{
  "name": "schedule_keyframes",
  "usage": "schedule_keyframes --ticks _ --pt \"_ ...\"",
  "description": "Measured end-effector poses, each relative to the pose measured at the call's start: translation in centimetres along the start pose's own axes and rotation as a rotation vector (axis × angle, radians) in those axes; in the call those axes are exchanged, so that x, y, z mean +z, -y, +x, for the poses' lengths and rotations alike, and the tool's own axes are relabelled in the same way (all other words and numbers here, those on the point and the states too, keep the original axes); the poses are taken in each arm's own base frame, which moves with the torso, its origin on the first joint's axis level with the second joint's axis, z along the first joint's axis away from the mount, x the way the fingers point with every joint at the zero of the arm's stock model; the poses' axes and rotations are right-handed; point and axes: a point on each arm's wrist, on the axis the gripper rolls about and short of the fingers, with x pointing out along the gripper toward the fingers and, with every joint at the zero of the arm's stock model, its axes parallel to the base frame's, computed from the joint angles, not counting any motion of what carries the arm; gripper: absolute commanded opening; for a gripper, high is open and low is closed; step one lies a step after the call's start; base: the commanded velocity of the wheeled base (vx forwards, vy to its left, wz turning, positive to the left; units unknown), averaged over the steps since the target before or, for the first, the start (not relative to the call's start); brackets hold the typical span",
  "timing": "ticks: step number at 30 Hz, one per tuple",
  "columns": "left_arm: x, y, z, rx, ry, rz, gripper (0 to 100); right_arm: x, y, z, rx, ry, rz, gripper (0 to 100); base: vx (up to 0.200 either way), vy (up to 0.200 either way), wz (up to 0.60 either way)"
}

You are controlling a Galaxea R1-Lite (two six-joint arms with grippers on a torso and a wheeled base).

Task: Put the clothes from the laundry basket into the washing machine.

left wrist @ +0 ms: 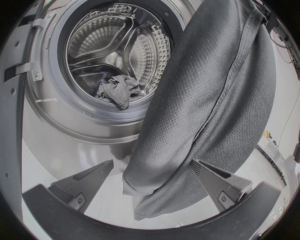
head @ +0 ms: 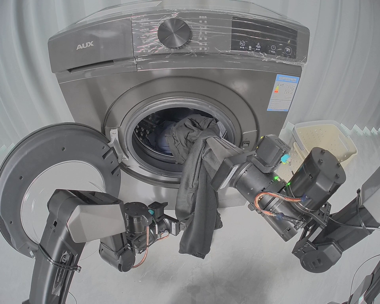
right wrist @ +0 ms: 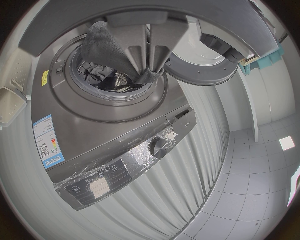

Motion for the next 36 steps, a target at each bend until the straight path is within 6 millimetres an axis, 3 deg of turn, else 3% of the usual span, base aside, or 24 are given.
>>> schedule_keyframes --ticks 24,36 --pt "1.1 -3.2 -0.9 0.069 0.022 -0.011 100 0.0 0.5 0.1 -0.014 -0.002 -0.006 0 0.000 0.000 0.00" --pt "1.2 0.0 -0.2 -0.003 0.028 0.004 100 0.0 0.5 0.1 -0.015 0.000 -0.005 0 0.000 0.000 0.00"
